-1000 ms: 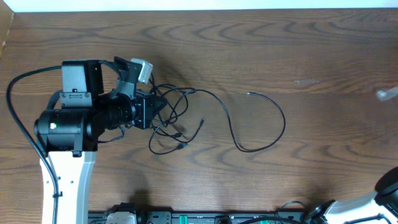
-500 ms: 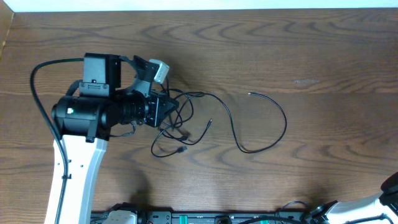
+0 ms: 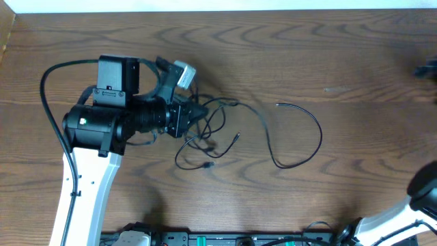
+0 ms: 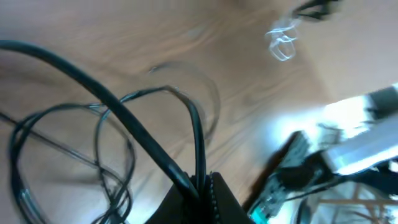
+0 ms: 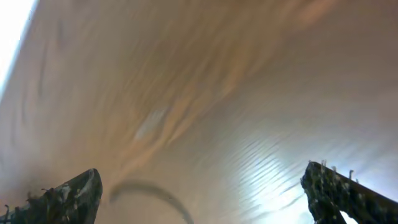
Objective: Untangle cables
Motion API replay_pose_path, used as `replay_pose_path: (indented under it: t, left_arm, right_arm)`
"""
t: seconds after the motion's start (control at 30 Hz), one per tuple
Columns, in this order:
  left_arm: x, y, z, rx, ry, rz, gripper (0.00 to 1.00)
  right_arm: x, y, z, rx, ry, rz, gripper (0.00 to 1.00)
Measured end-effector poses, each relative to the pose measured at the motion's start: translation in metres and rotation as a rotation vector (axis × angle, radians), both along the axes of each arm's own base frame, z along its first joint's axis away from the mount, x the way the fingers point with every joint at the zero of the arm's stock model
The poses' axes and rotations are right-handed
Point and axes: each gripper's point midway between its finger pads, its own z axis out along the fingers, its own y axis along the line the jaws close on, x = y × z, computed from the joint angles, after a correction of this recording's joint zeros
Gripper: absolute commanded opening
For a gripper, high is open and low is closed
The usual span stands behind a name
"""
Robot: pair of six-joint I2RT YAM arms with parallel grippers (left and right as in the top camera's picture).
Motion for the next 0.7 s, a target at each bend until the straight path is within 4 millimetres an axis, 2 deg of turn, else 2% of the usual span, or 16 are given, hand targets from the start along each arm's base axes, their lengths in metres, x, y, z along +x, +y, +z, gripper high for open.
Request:
replay_pose_path:
  t: [0.03,0.07,0.1,0.13,0.17,0.23,0.3,0.47,0.6,0.7]
  left_arm:
    - [-0.001,-0.006,0.009,-0.044,-0.024,-0.034,0.23]
    - [-0.002,-0.011,0.019,-0.092,-0.056,-0.072,0.40]
    - [-0.005,-0.015,0.026,-0.129,-0.072,-0.103,0.64]
    - [-0.008,-0.019,0.033,-0.168,-0.079,-0.131,0.83]
    - [-0.010,-0.021,0.037,-0.191,-0.081,-0.151,0.93]
    - [-0.013,-0.022,0.038,-0.199,-0.074,-0.158,0.96]
    - [-0.010,-0.017,0.026,-0.143,-0.046,-0.114,0.96]
    - [-0.006,0.009,-0.016,0.076,0.061,0.037,0.96]
    - [-0.015,0.021,-0.033,0.167,0.118,0.062,0.96]
    - [-0.014,0.027,-0.038,0.214,0.111,0.073,0.96]
  right_arm:
    - [0.004,0.021,-0.001,0.000,0.009,0.073,0.99]
    - [0.008,0.038,-0.002,0.000,0.015,0.136,0.99]
    - [0.011,0.060,-0.002,-0.003,0.019,0.217,0.99]
    - [0.013,0.076,-0.003,-0.004,0.022,0.277,0.99]
    - [0.014,0.098,-0.003,-0.006,0.024,0.360,0.99]
    - [0.012,0.136,-0.004,-0.011,0.033,0.511,0.99]
    - [0.006,0.176,-0.005,-0.020,0.040,0.676,0.99]
    - [-0.004,0.234,-0.009,-0.078,0.051,0.917,0.99]
    - [-0.014,0.272,-0.010,-0.111,0.050,1.054,0.99]
    - [-0.024,0.300,-0.011,-0.125,0.055,1.141,0.99]
